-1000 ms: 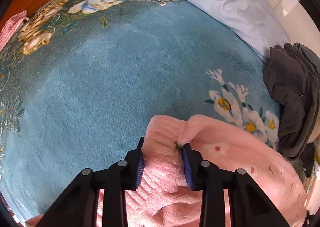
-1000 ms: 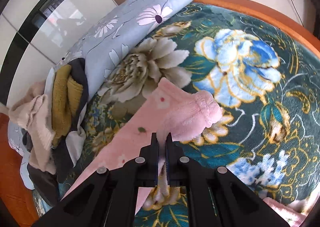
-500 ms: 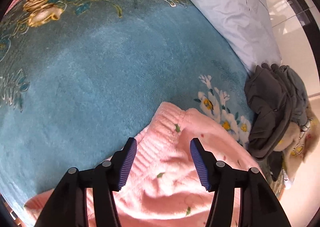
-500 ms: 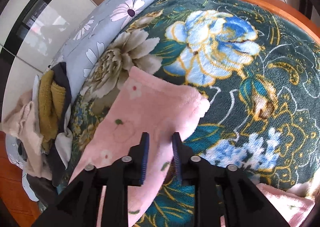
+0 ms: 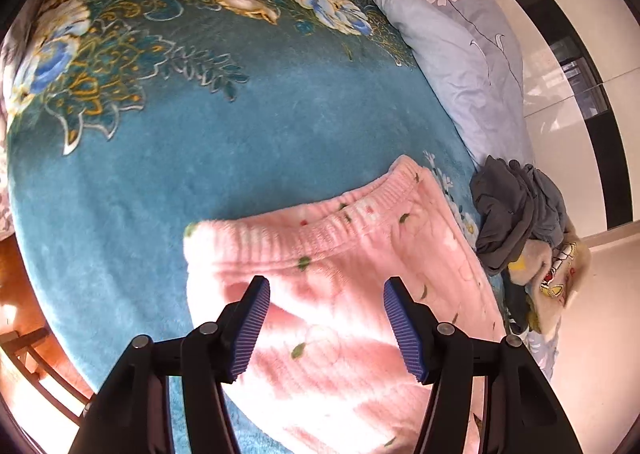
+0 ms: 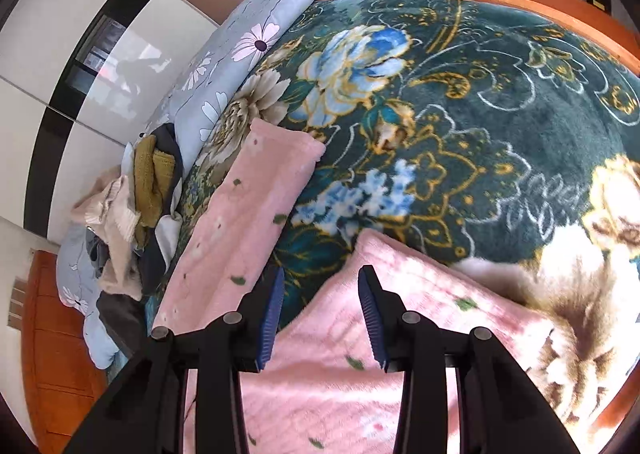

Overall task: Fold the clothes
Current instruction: 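Grasp the garment edge with the right gripper and fold it over toward the left gripper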

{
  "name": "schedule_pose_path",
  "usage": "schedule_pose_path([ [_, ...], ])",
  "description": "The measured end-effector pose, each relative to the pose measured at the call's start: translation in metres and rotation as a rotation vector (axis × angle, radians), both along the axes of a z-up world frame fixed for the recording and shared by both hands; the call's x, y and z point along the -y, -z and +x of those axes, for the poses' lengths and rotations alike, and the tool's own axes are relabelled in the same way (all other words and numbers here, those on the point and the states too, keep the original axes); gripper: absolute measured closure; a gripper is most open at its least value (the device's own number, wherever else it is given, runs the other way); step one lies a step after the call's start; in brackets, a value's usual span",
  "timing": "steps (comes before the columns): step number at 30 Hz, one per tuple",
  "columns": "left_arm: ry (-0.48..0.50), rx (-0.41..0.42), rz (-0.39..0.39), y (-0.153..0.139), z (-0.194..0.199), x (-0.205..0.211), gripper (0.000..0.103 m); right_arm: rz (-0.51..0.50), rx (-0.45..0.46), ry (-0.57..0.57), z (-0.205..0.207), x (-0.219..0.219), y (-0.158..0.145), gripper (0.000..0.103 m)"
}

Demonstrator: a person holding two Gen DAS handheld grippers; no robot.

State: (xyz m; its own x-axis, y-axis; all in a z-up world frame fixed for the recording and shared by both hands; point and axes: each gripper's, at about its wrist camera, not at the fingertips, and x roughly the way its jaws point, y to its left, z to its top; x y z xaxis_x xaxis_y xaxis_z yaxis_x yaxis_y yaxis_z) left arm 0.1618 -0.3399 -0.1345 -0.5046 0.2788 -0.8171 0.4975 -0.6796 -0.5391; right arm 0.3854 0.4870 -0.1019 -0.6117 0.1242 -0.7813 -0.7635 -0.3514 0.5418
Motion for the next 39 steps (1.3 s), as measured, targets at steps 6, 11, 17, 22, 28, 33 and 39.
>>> schedule_pose_path([
  [6,-0.059,0.015,0.060,0.023,0.041,0.010,0.040,-0.065,-0.013,0.020,0.068,0.020,0.008,0.063],
  [11,-0.067,0.072,0.090,0.050,0.052,0.007,0.040,-0.115,0.017,0.044,0.111,0.034,0.032,0.063],
  [17,-0.106,0.081,0.155,0.070,0.057,0.006,0.040,-0.211,0.001,0.079,0.134,0.054,0.062,0.063],
  [22,-0.133,0.082,0.128,0.077,0.057,0.004,0.041,-0.287,-0.040,0.117,0.130,0.070,0.084,0.063],
  [28,-0.189,0.064,0.122,0.079,0.052,0.006,0.041,-0.328,-0.118,0.172,0.116,0.078,0.098,0.063],
  [33,-0.218,0.048,0.139,0.079,0.049,0.007,0.042,-0.361,-0.180,0.145,0.106,0.083,0.104,0.063],
  [39,-0.179,0.052,0.163,0.080,0.045,0.005,0.076,-0.394,-0.214,0.081,0.086,0.089,0.106,0.083],
])
